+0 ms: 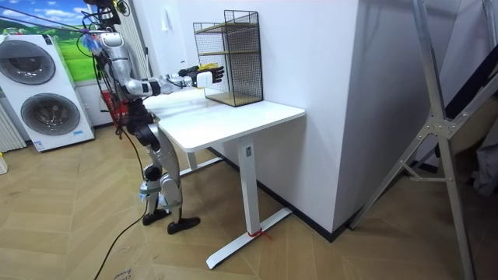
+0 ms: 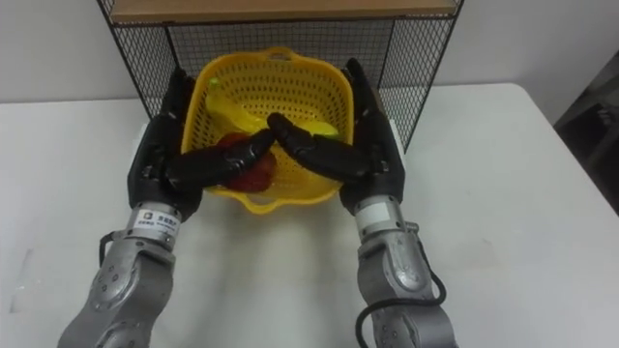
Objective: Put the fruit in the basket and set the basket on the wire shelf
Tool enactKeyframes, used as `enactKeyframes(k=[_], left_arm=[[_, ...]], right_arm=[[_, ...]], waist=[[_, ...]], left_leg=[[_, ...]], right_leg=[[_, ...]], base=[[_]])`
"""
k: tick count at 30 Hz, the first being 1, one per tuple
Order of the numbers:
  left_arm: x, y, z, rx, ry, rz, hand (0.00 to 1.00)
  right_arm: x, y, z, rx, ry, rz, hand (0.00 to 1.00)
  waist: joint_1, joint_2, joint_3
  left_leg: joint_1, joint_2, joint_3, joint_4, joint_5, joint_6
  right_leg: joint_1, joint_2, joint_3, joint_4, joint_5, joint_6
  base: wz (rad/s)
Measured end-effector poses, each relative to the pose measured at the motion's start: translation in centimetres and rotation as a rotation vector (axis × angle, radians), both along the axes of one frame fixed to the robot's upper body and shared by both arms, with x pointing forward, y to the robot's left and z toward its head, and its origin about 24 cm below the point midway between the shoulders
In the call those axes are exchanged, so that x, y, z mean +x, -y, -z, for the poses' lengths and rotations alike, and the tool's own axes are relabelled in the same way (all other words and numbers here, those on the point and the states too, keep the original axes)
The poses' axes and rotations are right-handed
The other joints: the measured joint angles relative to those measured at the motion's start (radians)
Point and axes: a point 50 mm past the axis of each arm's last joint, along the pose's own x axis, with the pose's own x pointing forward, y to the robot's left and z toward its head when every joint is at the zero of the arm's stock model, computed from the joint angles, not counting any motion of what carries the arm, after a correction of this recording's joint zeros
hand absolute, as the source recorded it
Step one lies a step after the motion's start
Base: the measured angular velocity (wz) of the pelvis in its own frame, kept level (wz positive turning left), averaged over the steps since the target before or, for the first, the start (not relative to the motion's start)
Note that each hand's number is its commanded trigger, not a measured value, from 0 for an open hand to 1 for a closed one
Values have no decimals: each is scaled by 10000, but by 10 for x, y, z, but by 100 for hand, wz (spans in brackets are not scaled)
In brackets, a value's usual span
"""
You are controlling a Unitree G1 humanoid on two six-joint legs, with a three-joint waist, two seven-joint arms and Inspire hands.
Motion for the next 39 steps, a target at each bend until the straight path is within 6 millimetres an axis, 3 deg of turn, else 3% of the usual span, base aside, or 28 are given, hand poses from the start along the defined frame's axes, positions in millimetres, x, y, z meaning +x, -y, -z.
enactKeyframes(k=[3, 4, 9, 12, 13, 14, 15, 16, 17, 19, 24, 25, 31, 39], left_arm=[[13, 0, -9, 162, -29, -62, 0], [21, 0, -12, 317, -46, -72, 0], [36, 3, -25, 556, 1, -416, 0], [44, -3, -20, 595, -426, -700, 0], [47, -5, -15, 667, -675, -805, 0], [51, -6, -10, 603, -952, -919, 0], [54, -4, -9, 551, -1028, -867, 0], [60, 1, -9, 530, -1154, -784, 0], [62, 3, -6, 485, -1342, -762, 0], [68, 3, -4, 496, -1735, -661, 0], [75, 5, -8, 607, -1972, -424, 0], [76, 4, -8, 614, -2045, -432, 0], [88, 11, -15, 672, -2215, -245, 0], [88, 13, 5, 795, -3305, -176, 0]], right_arm=[[15, 0, -6, 26, -85, 76, 0], [20, 0, -8, -39, -177, 116, 0], [38, -6, -19, 170, -332, 162, 0], [45, -10, -18, 253, -702, 119, 0], [48, -15, -14, 288, -999, 29, 0], [50, -16, -10, 219, -1298, -6, 0], [51, -15, -9, 183, -1359, 44, 0], [54, -9, -8, 124, -1495, 202, 0], [55, -5, -5, 109, -1727, 310, 0], [59, -5, -4, 2, -1961, 232, 0], [72, -3, -8, -235, -2267, 379, 0], [75, -5, -11, -234, -2264, 403, 0], [87, -3, -27, -60, -2183, 886, 0], [86, -2, -9, -344, -3178, 982, 0]], waist=[[-4, -7, 19], [14, -5, 67], [109, -9, 84], [308, -147, 159], [415, -184, 216], [504, -208, 216], [513, -201, 227], [586, -179, 257], [613, -330, 228], [571, -414, 221], [544, -410, 206], [547, -432, 166], [462, -419, 148], [375, -299, 73]], left_leg=[[68, 11, 5, -18, 14, -19], [184, 32, -1, -60, 19, -27], [93, 121, 91, 286, -8, -74], [-613, 165, 594, 2367, -97, -246], [-1162, 321, 451, 3606, 22, -535], [-1380, 266, 63, 3441, -175, -614], [-1477, 308, -84, 2785, -139, -686], [-1689, 434, -269, 1925, 319, -459], [-1667, 391, -166, 1873, 336, -459], [-1758, 325, -199, 1922, 347, -432], [-1619, 241, -252, 1735, 414, -397], [-1551, 198, -249, 1577, 465, -410], [-1366, 116, -486, 1269, 648, -416], [-1253, 93, -490, 1171, 695, -420]], right_leg=[[66, 11, -47, -32, 22, -22], [204, 32, -65, -85, 24, -24], [147, 97, -95, -19, 12, -81], [281, -40, -106, 171, -211, -195], [442, -176, 120, 230, -256, -236], [517, -231, 199, 268, -292, -224], [478, -216, 189, 314, -364, -211], [260, -172, 192, 636, -535, -169], [29, -260, 173, 930, -667, -126], [-114, -341, 43, 1102, -735, -119], [-4, -362, -50, 952, -737, -113], [-1, -360, 5, 924, -736, -113], [269, -432, -225, 630, -671, -123], [380, -419, -226, 538, -606, -139]], base=[[0], [0], [0], [-17], [-25], [-11], [6], [6], [0], [0], [4], [-4], [12], [0]])
